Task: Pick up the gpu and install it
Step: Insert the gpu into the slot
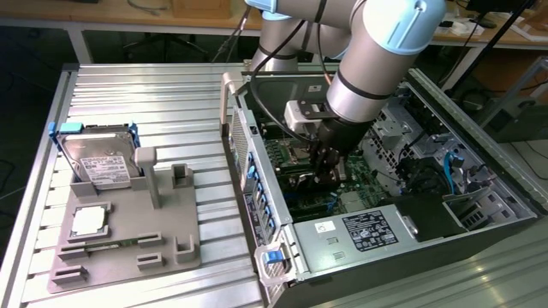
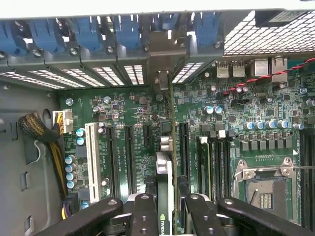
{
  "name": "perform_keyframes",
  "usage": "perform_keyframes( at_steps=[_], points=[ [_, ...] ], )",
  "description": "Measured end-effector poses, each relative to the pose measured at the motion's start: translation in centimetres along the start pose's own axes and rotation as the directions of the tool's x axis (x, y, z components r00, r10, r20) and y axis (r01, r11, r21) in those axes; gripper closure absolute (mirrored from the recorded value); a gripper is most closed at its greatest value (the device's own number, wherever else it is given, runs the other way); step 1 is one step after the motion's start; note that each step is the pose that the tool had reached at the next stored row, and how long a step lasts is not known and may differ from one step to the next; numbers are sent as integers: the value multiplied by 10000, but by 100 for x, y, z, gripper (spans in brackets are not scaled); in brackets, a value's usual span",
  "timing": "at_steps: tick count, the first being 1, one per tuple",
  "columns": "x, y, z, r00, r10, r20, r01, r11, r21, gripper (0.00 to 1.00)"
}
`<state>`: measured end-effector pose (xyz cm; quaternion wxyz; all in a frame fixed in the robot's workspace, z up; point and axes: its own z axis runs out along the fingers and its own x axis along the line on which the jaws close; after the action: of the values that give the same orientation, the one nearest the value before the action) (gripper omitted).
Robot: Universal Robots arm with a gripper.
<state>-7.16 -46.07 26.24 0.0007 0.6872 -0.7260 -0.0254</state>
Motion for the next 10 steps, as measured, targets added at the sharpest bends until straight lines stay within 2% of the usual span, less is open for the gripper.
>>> perform_keyframes(
  at_steps=[4, 10],
  points=[
    [4, -1, 39, 10000, 1, 7, -1, 10000, 2, 73],
    [25, -2, 43, 10000, 1, 4, -1, 10000, 0, 73]
  ],
)
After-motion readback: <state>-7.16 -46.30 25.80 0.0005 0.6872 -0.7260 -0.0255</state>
